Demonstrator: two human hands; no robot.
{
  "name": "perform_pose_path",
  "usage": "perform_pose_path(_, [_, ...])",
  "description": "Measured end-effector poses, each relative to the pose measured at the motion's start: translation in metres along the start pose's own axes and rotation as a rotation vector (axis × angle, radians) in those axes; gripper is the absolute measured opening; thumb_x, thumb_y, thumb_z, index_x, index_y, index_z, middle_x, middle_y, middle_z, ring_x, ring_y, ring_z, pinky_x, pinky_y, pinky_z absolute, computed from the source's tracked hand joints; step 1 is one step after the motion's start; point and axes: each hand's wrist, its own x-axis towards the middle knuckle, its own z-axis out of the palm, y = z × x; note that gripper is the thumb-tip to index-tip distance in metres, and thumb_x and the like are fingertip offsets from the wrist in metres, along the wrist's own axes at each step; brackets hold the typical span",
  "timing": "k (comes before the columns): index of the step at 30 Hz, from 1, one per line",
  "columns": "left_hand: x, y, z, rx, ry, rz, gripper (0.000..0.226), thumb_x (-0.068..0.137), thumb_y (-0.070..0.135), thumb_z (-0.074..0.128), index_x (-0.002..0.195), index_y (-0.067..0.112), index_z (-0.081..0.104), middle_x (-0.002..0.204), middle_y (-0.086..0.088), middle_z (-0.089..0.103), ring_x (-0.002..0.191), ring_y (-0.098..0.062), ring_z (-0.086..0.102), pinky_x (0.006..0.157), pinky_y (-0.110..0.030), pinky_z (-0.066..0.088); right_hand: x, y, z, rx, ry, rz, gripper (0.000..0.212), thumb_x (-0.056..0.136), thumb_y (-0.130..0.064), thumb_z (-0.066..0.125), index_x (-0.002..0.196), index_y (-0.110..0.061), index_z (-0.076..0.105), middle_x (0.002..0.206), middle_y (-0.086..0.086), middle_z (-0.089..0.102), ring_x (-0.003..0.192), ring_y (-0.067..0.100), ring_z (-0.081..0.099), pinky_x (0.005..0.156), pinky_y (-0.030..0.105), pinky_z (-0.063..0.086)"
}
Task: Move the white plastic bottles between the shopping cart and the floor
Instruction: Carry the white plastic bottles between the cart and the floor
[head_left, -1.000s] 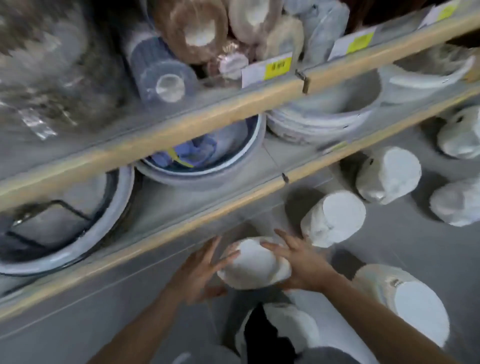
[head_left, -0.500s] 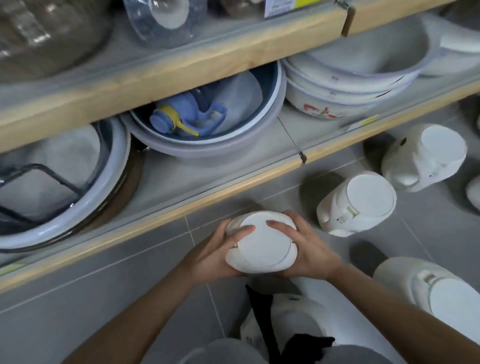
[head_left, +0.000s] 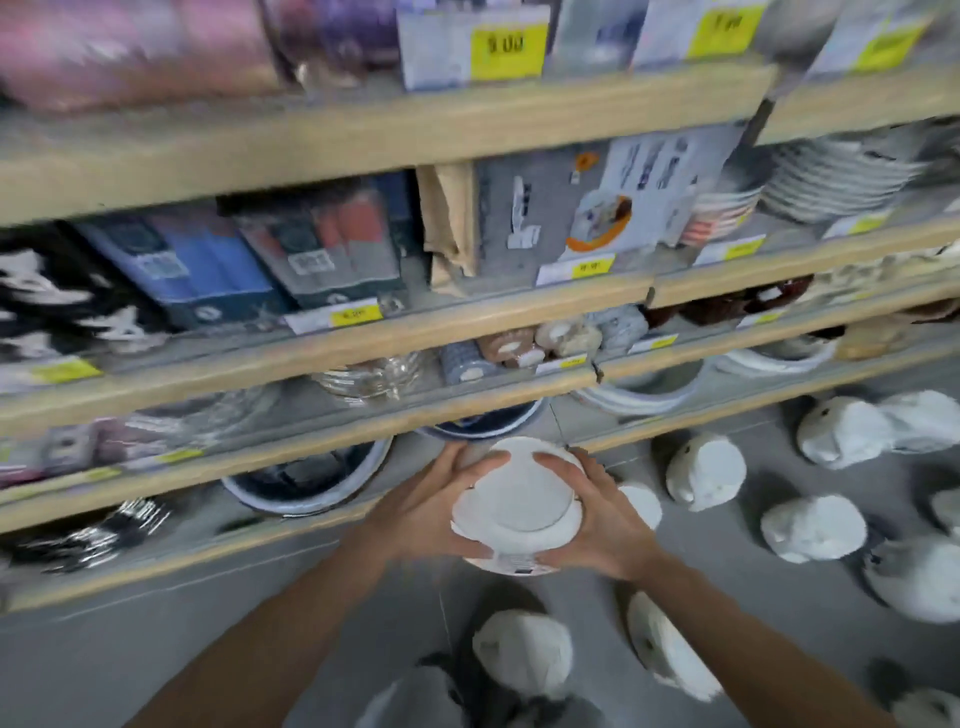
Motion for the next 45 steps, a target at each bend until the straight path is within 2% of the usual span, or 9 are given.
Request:
perform_pose_path(4, [-0.063, 0.052, -0.084, -0.032, 0.049, -0.067, 0.105, 0.058, 0.071, 0.066, 0.134, 0.067, -0.007, 0.148, 0.008, 0.008, 0.137, -0.023, 0.027, 0.104, -0.047, 0.04, -0.027, -0.095, -0.067, 0.01, -0.046, -0.057, 0.103, 0.049, -0.038, 0.087, 0.121, -0.067, 0.019, 0.128, -0.02, 0.018, 0.119, 0.002, 0.025, 0.106, 0.021, 0.028])
perform_pose_path(9, [-0.145, 0.095, -0.15, -0.052, 0.151, -0.191, 0.108, 0.058, 0.066, 0.071, 0.135, 0.064, -0.004, 0.153, 0.0, 0.009, 0.137, -0.026, 0.032, 0.108, -0.038, 0.036, -0.048, -0.191, -0.107, -0.051, -0.112, -0.144, 0.107, 0.047, -0.039, 0.088, 0.13, -0.056, 0.023, 0.14, -0.006, 0.025, 0.13, 0.018, 0.029, 0.112, 0.033, 0.029])
perform_pose_path(12, [-0.194, 0.099, -0.161, -0.042, 0.216, -0.273, 0.108, 0.049, 0.076, 0.06, 0.13, 0.069, -0.01, 0.15, -0.002, 0.013, 0.133, -0.031, 0.038, 0.104, -0.042, 0.041, -0.055, -0.234, -0.104, -0.045, -0.163, -0.266, 0.104, 0.049, -0.037, 0.089, 0.129, -0.052, 0.026, 0.134, -0.008, 0.028, 0.126, 0.017, 0.035, 0.104, 0.019, 0.03])
perform_pose_path(15, [-0.242, 0.101, -0.168, -0.011, 0.303, -0.37, 0.111, 0.055, 0.067, 0.072, 0.14, 0.059, 0.001, 0.144, -0.001, 0.021, 0.126, -0.029, 0.045, 0.096, -0.043, 0.047, -0.054, -0.271, -0.085, -0.024, -0.226, -0.371, 0.101, 0.046, -0.047, 0.085, 0.127, -0.057, 0.026, 0.134, -0.007, 0.03, 0.124, 0.017, 0.037, 0.106, 0.031, 0.038])
perform_pose_path(20, [-0.334, 0.093, -0.161, -0.041, 0.441, -0.5, 0.107, 0.061, 0.058, 0.077, 0.142, 0.052, 0.009, 0.144, -0.002, 0.024, 0.13, -0.027, 0.038, 0.099, -0.041, 0.045, -0.057, -0.339, -0.037, -0.09, -0.361, -0.545, 0.1, 0.049, -0.048, 0.085, 0.126, -0.059, 0.023, 0.136, -0.012, 0.026, 0.128, 0.006, 0.028, 0.104, 0.023, 0.029])
perform_pose_path(23, [-0.389, 0.084, -0.158, -0.087, 0.499, -0.575, 0.107, 0.061, 0.056, 0.078, 0.143, 0.049, 0.01, 0.141, -0.001, 0.024, 0.127, -0.029, 0.041, 0.099, -0.042, 0.045, -0.06, -0.382, -0.002, -0.103, -0.438, -0.632, 0.099, 0.046, -0.054, 0.081, 0.124, -0.066, 0.021, 0.136, -0.015, 0.026, 0.129, 0.006, 0.028, 0.107, 0.033, 0.033])
perform_pose_path(29, [-0.513, 0.054, -0.147, -0.113, 0.577, -0.74, 0.103, 0.063, 0.062, 0.073, 0.14, 0.053, 0.005, 0.141, 0.001, 0.023, 0.115, -0.03, 0.051, 0.091, -0.038, 0.049, -0.077, -0.478, 0.086, -0.164, -0.542, -0.751, 0.099, 0.052, -0.046, 0.083, 0.134, -0.052, 0.027, 0.132, -0.02, 0.024, 0.127, 0.005, 0.028, 0.105, 0.034, 0.034])
perform_pose_path(36, [-0.671, 0.004, -0.155, -0.087, 0.598, -0.877, 0.104, 0.068, 0.057, 0.074, 0.146, 0.045, 0.006, 0.144, -0.002, 0.021, 0.115, -0.029, 0.049, 0.091, -0.035, 0.044, -0.113, -0.605, 0.206, -0.185, -0.615, -0.844, 0.103, 0.055, -0.038, 0.088, 0.14, -0.039, 0.029, 0.127, -0.014, 0.025, 0.123, 0.003, 0.029, 0.094, 0.014, 0.025])
perform_pose_path(45, [-0.843, -0.065, -0.175, -0.046, 0.687, -0.997, 0.105, 0.064, 0.065, 0.07, 0.145, 0.043, 0.006, 0.136, -0.003, 0.03, 0.113, -0.026, 0.049, 0.095, -0.03, 0.044, -0.131, -0.762, 0.337, -0.206, -0.707, -0.969, 0.103, 0.053, -0.042, 0.086, 0.139, -0.042, 0.029, 0.131, -0.017, 0.023, 0.123, 0.003, 0.028, 0.106, 0.024, 0.028])
